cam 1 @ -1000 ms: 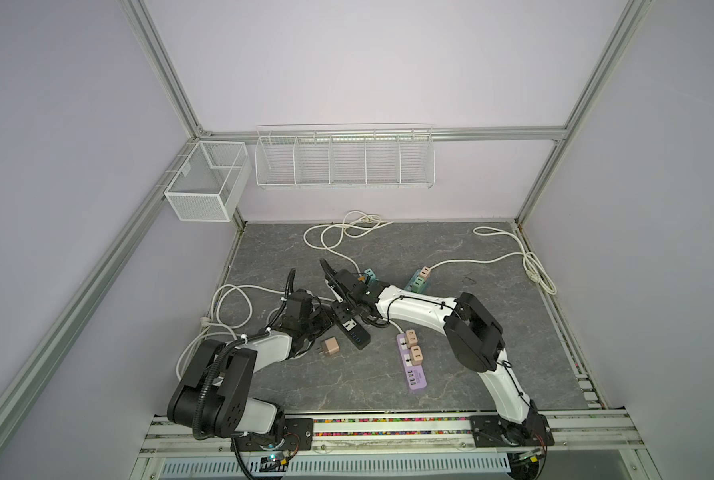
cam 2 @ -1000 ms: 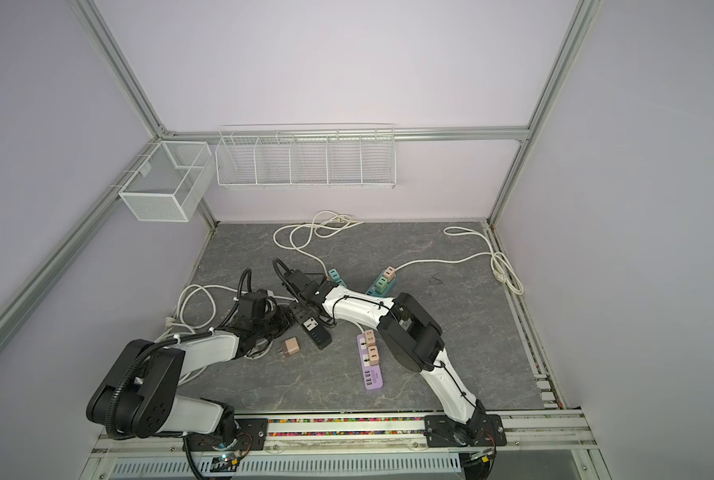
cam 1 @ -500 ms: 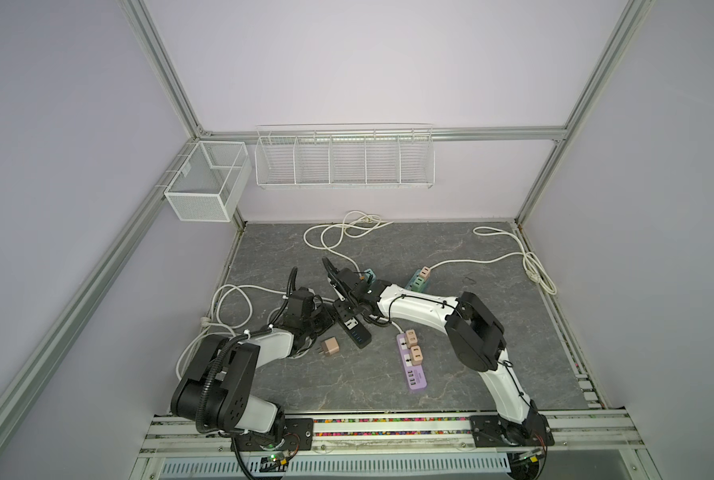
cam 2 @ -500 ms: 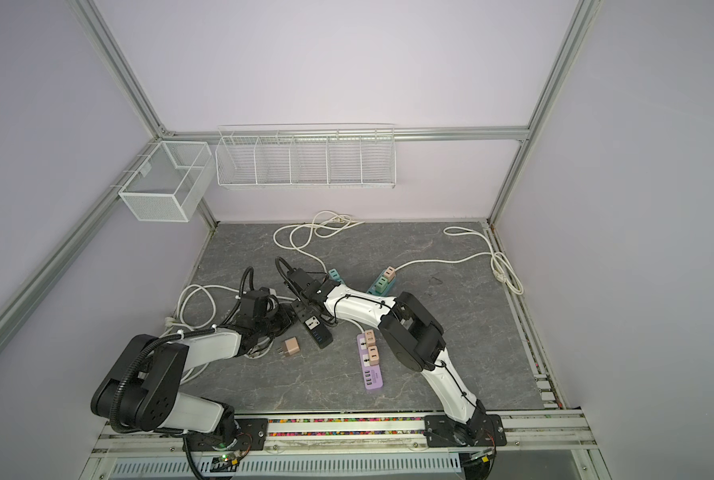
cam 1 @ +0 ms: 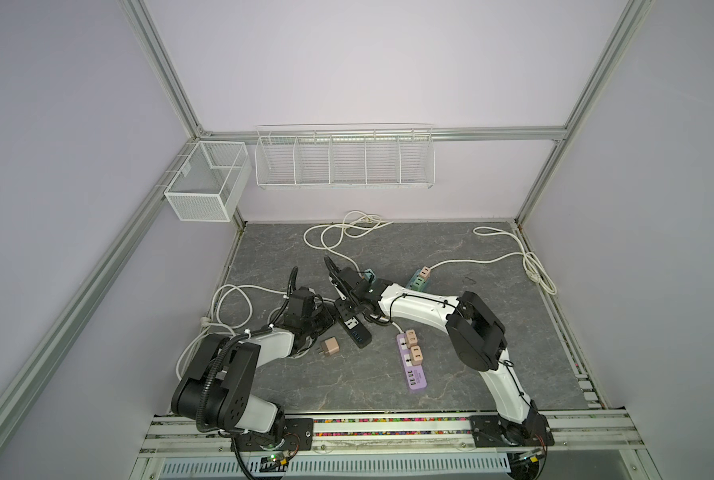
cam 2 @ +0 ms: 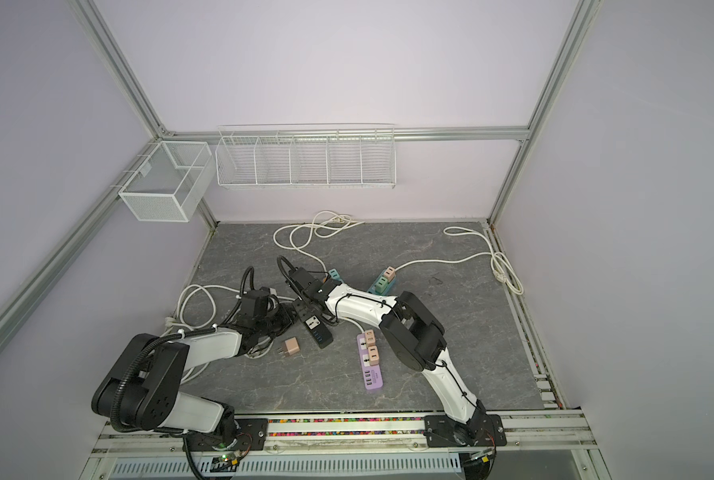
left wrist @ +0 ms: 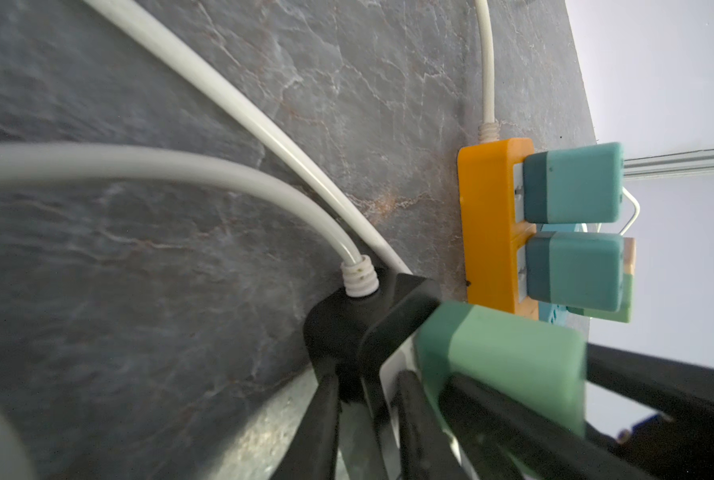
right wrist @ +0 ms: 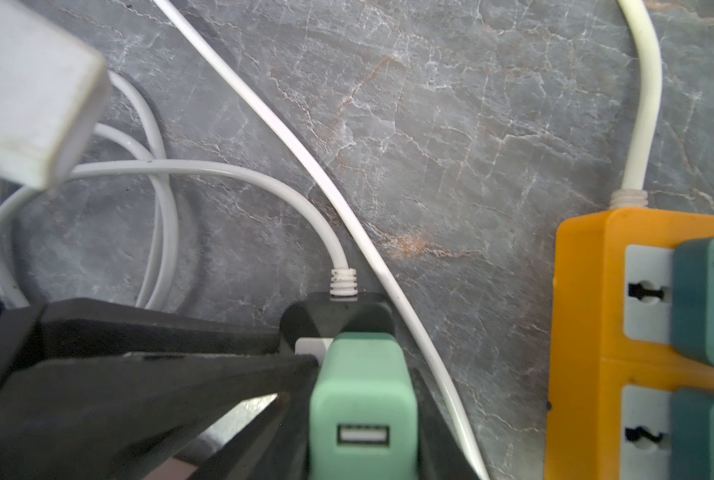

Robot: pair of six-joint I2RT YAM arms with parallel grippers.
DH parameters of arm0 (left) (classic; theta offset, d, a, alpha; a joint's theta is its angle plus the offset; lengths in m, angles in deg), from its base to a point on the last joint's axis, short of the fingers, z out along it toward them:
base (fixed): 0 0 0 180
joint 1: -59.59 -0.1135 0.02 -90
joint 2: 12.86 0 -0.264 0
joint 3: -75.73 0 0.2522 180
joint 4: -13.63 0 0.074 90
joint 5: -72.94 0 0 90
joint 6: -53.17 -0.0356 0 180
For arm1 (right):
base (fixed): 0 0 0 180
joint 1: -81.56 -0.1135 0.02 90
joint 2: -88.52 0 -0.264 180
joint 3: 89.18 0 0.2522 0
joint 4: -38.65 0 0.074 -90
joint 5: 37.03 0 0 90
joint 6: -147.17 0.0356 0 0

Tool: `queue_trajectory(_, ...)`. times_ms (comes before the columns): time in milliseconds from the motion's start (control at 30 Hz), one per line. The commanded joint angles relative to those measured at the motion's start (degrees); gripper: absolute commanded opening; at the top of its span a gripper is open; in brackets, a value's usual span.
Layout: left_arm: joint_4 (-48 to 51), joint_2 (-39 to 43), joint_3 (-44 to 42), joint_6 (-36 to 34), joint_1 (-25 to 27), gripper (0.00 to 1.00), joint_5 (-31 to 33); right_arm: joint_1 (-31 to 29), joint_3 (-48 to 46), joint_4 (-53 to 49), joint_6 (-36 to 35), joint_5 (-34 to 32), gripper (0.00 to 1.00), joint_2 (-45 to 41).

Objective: Pull the plug off the socket
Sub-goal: 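Close the right gripper on the mint-green adapter in the black strip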

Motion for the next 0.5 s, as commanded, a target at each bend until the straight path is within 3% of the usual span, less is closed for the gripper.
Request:
queue_trajectory(0, 13.1, -3.27, -2.8, -0.04, 0.83, 0.24, 3.6, -2.83, 3.04, -1.86, -0.44, 0.59, 0.22, -0.68)
queue_trajectory(267, 13.27, -3.62, -2.76, -0.11, 0.79, 0.23, 3.66, -1.64, 2.62, -3.07, -0.48, -2.27, 0.22, -2.49)
queue_trajectory(467, 13.76, -2.92, -2.89, -0.03, 0.8, 0.23, 3.91, -2.16, 2.21, -2.6, 0.23, -0.26, 0.21, -2.24)
